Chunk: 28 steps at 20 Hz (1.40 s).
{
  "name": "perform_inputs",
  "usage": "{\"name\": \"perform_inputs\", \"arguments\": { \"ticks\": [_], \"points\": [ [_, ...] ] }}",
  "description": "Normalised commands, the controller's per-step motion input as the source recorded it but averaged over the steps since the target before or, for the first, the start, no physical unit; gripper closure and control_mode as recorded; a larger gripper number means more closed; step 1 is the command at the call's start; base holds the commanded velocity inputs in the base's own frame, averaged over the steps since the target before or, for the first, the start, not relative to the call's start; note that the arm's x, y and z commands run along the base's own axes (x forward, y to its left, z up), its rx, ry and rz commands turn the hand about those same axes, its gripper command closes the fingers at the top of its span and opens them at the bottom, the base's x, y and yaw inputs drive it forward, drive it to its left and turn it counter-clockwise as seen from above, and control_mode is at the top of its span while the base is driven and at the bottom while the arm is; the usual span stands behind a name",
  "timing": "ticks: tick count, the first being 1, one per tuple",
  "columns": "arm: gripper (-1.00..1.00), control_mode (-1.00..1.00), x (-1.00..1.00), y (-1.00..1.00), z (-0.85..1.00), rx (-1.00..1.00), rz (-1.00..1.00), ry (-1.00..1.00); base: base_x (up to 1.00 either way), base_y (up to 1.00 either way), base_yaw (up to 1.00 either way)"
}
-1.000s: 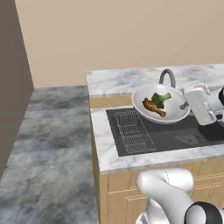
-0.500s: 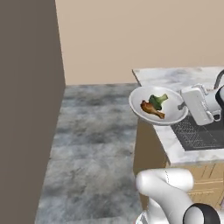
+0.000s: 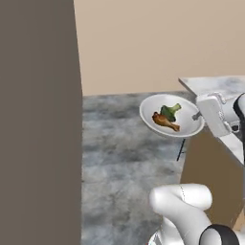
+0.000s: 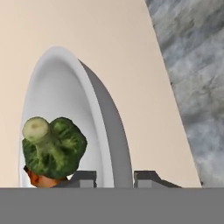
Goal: The microwave is finished heating the chicken drumstick and broccoli. Take the bowl containing the food and place it on the dining counter.
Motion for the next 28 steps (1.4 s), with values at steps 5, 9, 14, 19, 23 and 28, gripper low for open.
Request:
{"name": "perform_inputs", "arguments": {
  "ticks": [5, 9, 14, 19, 23, 28],
  "points": [
    [1.00, 1.00, 0.00, 0.00, 0.00, 0.00, 0.00, 0.00, 1.00, 0.79, -0.31],
    [1.00, 1.00, 0.00, 0.00, 0.00, 0.00, 0.00, 0.00, 1.00, 0.51, -0.21],
    [1.00, 1.00, 0.00, 0.00, 0.00, 0.00, 0.00, 0.00, 1.00, 0.36, -0.38],
    [1.00, 1.00, 0.00, 0.00, 0.00, 0.00, 0.00, 0.00, 0.55, 0.05, -0.67],
    [1.00, 1.00, 0.00, 0.00, 0.00, 0.00, 0.00, 0.00, 0.36, 0.13, -0.79],
    [1.00, 1.00, 0.00, 0.00, 0.00, 0.00, 0.00, 0.00, 0.48, 0.52, -0.82]
  ]
}}
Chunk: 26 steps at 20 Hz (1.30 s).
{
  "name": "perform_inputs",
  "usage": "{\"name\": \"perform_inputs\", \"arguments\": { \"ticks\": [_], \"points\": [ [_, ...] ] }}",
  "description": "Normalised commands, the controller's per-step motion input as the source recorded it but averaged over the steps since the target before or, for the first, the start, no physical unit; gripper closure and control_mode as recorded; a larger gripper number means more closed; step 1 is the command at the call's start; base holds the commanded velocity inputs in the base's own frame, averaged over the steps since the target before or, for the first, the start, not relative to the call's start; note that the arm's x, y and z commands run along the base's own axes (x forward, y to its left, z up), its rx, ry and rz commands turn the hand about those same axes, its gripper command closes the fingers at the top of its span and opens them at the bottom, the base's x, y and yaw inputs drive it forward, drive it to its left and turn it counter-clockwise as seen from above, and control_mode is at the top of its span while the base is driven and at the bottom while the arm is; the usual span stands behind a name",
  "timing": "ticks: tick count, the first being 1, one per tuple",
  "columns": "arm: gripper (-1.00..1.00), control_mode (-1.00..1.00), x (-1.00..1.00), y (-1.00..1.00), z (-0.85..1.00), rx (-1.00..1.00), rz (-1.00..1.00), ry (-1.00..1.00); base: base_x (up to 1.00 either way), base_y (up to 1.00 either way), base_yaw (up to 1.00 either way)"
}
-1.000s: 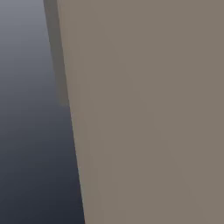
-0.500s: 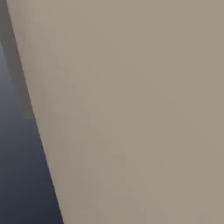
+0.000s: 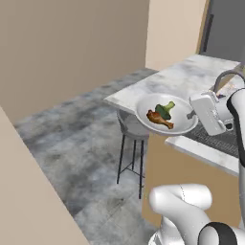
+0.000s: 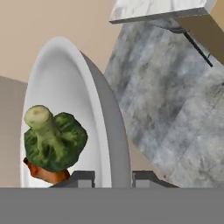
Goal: The microwave is finished heating the chicken drumstick and broccoli. Take the bowl containing the food and place it on the dining counter.
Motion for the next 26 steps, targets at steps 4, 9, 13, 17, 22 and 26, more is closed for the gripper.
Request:
{"name": "perform_inputs", "arguments": {
  "ticks": [4, 9, 13, 17, 22, 26],
  "points": [
    [1.00, 1.00, 0.00, 0.00, 0.00, 0.00, 0.00, 0.00, 0.58, 0.65, -0.80],
    [1.00, 1.00, 0.00, 0.00, 0.00, 0.00, 0.00, 0.00, 0.47, 0.82, -0.73],
    [1.00, 1.00, 0.00, 0.00, 0.00, 0.00, 0.00, 0.00, 0.30, 0.99, -0.61],
    [1.00, 1.00, 0.00, 0.00, 0.00, 0.00, 0.00, 0.00, 0.36, 0.93, -0.50],
    [1.00, -1.00, 0.55, 0.36, 0.00, -0.03, -0.19, 0.01, 0.28, 0.32, -0.15],
    [1.00, -1.00, 1.00, 0.04, 0.00, 0.00, -0.14, 0.13, 0.00, 0.00, 0.00]
  ]
}}
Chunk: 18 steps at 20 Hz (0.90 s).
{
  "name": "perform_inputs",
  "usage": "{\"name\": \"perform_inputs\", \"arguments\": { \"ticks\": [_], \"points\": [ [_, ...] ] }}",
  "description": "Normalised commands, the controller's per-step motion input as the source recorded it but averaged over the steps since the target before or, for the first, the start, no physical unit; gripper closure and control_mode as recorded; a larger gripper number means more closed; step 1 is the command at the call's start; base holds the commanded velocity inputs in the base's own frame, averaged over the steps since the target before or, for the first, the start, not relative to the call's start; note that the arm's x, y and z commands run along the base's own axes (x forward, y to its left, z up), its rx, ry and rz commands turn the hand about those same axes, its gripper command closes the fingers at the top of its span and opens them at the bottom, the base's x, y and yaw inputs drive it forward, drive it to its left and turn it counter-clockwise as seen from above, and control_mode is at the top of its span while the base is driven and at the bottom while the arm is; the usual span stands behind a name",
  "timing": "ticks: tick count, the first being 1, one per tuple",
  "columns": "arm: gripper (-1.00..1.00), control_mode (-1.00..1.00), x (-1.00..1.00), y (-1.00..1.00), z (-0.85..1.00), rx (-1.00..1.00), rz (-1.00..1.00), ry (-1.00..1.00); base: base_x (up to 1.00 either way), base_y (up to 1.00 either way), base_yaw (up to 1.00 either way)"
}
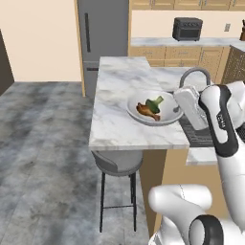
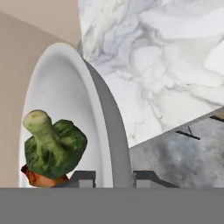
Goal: The microwave is finished heating the chicken drumstick and broccoli. Take the bowl containing the food and place it on the dining counter.
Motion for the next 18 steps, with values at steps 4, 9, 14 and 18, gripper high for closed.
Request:
{"name": "perform_inputs", "arguments": {
  "ticks": [4, 9, 14, 18],
  "points": [
    [1.00, -1.00, 1.00, -0.04, -0.02, 0.00, -0.04, 0.24, 0.00, 0.00, 0.00],
    [1.00, -1.00, 0.99, -0.02, -0.01, 0.00, -0.01, 0.28, 0.00, 0.00, 0.00],
    [1.00, -1.00, 0.67, 0.03, -0.25, -0.01, -0.07, 0.17, 0.00, 0.00, 0.00],
    [1.00, -1.00, 0.55, 0.00, -0.75, -0.07, -0.02, 0.01, 0.00, 0.00, 0.00]
  ]
}}
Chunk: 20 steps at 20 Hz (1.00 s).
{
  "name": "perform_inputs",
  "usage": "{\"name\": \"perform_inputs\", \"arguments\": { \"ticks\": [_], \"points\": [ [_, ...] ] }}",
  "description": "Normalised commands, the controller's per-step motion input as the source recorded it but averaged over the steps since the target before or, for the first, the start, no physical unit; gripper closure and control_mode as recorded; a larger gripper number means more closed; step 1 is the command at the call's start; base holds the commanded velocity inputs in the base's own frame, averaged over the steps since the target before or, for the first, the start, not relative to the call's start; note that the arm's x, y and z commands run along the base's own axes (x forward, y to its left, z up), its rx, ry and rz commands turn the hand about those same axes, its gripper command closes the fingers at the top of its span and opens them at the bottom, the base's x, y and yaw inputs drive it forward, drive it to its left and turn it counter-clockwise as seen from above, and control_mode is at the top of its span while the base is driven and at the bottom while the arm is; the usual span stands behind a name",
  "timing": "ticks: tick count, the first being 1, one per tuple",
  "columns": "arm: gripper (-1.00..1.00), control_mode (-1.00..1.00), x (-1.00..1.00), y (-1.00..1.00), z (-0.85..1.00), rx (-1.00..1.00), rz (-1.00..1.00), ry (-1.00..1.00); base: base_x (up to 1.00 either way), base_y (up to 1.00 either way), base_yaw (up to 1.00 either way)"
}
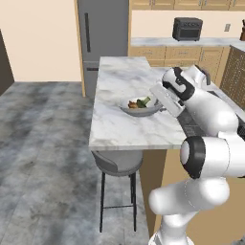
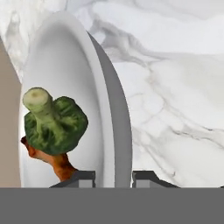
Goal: The microwave is finished heating the chicken drumstick and broccoli. Take the bowl containing the food and place it on the dining counter.
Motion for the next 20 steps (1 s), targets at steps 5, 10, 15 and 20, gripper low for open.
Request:
{"name": "perform_inputs", "arguments": {
  "ticks": [5, 10, 15, 20],
  "points": [
    [1.00, -1.00, 0.60, 0.00, -0.65, -0.07, -0.03, 0.00, 0.00, 0.00, 0.00],
    [1.00, -1.00, 0.79, 0.00, -0.36, -0.03, -0.03, 0.00, 0.00, 0.00, 0.00],
    [1.00, -1.00, 0.80, 0.00, -0.22, 0.00, -0.02, 0.01, 0.00, 0.00, 0.00],
    [1.00, -1.00, 0.79, 0.00, -0.16, 0.00, -0.02, 0.00, 0.00, 0.00, 0.00]
  ]
}}
